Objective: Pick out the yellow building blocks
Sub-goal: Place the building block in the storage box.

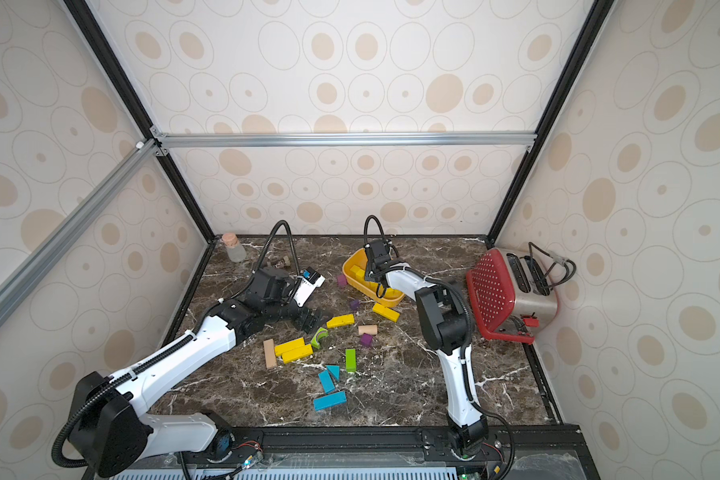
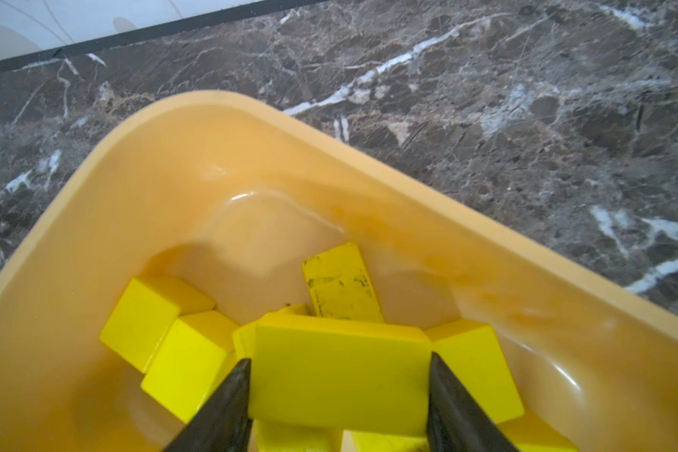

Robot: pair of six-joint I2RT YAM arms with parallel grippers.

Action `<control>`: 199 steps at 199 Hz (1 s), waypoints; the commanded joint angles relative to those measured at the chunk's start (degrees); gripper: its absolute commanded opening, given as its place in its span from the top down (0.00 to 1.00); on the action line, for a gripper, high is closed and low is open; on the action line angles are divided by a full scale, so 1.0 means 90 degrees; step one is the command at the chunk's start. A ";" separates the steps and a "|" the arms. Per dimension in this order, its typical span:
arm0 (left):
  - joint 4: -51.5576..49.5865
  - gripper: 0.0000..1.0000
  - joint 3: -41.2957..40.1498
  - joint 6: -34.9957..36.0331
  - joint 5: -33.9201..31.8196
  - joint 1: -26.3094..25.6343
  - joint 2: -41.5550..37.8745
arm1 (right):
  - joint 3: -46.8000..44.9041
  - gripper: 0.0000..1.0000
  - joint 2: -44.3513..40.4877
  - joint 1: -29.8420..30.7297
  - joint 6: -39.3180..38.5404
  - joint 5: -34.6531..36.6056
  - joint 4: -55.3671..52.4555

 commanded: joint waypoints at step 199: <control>-0.0122 0.01 0.0160 0.0052 -0.0516 0.0029 -0.0547 | -0.0714 0.14 -0.1421 0.0099 -0.0737 -0.0343 0.0000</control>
